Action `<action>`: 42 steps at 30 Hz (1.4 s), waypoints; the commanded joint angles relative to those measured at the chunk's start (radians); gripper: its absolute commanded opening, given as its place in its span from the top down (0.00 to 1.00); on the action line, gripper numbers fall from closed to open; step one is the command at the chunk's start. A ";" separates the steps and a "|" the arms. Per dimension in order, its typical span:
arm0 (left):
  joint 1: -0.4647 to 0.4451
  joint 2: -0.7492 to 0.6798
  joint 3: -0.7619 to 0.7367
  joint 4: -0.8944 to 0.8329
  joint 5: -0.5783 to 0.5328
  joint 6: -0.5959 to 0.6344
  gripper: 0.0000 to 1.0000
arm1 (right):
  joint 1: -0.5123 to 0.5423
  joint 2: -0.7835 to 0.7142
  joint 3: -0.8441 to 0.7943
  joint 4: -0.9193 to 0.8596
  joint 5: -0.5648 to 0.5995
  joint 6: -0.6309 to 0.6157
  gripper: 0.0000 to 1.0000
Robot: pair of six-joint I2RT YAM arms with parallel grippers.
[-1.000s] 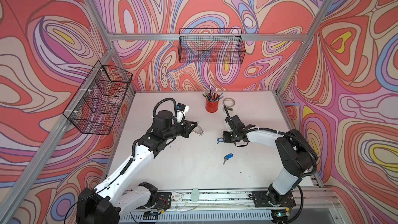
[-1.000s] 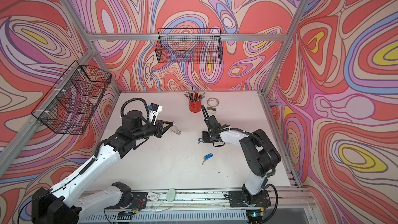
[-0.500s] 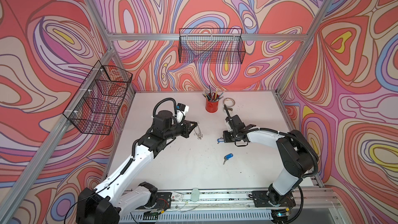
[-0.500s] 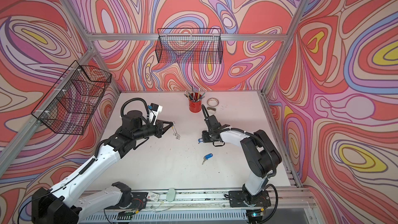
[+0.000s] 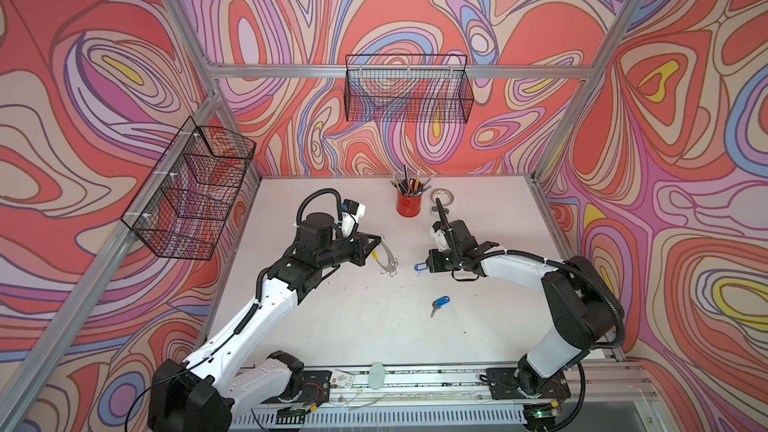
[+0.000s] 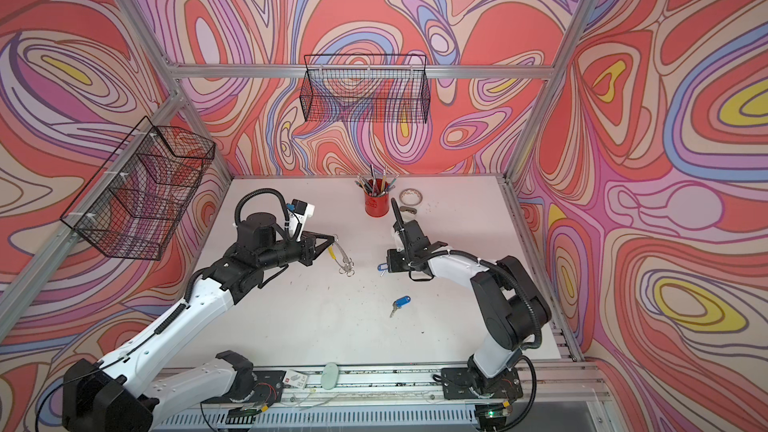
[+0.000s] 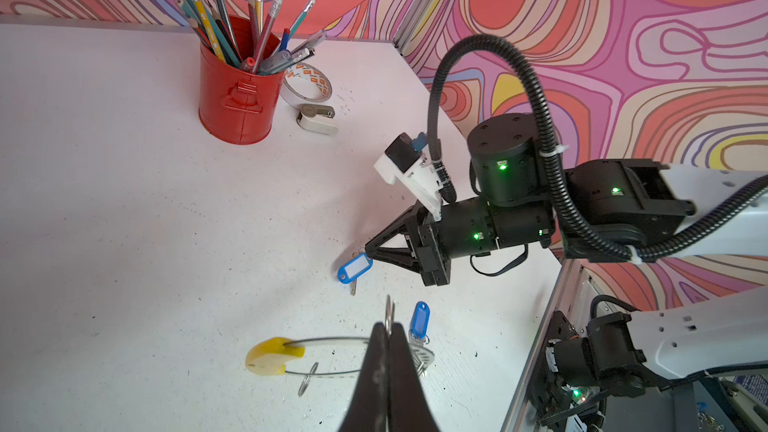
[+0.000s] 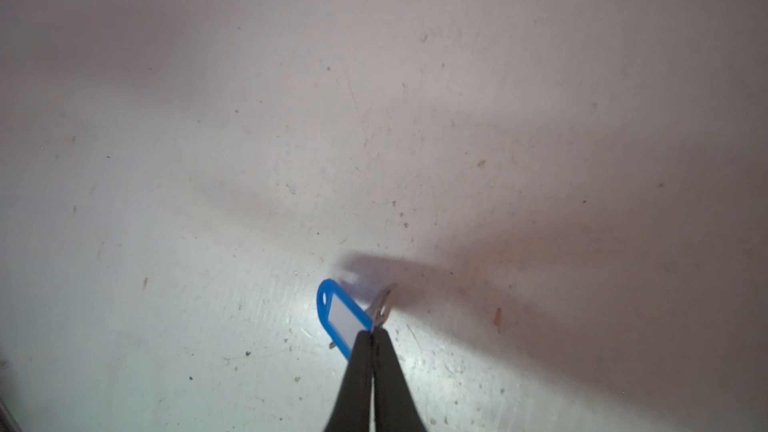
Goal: Put the keys on the keyring
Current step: 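Carry the key toward the disc held by the left gripper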
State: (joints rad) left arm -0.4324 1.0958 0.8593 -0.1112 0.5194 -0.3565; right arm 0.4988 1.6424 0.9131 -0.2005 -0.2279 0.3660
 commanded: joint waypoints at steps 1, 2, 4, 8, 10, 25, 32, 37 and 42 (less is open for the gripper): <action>0.003 0.003 0.012 -0.004 -0.006 0.035 1.00 | 0.004 -0.067 -0.020 0.063 -0.058 -0.017 1.00; 0.003 0.003 0.011 -0.004 -0.003 0.041 1.00 | 0.005 -0.082 -0.023 0.072 -0.075 -0.018 1.00; 0.002 0.002 0.003 0.011 -0.001 0.057 1.00 | 0.007 -0.110 -0.032 0.092 -0.106 -0.019 1.00; 0.002 -0.009 -0.014 0.030 -0.011 0.092 1.00 | 0.009 -0.174 -0.053 0.138 -0.159 -0.019 1.00; 0.003 -0.010 -0.022 0.048 0.000 0.105 1.00 | 0.013 -0.198 -0.059 0.157 -0.181 -0.017 1.00; 0.001 -0.070 -0.120 0.170 0.050 0.288 1.00 | 0.099 -0.245 0.023 0.198 -0.313 -0.024 1.00; 0.001 -0.074 -0.133 0.191 0.068 0.303 1.00 | 0.134 -0.270 0.054 0.211 -0.348 -0.024 1.00; -0.001 -0.071 -0.134 0.191 0.062 0.302 1.00 | 0.138 -0.274 0.073 0.207 -0.368 -0.027 1.00; -0.011 -0.071 -0.132 0.179 0.044 0.322 1.00 | 0.154 -0.269 0.085 0.217 -0.390 -0.027 1.00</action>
State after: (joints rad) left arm -0.4335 1.0359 0.7326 0.0406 0.5602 -0.0685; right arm 0.6388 1.3911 0.9703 -0.0036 -0.5884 0.3557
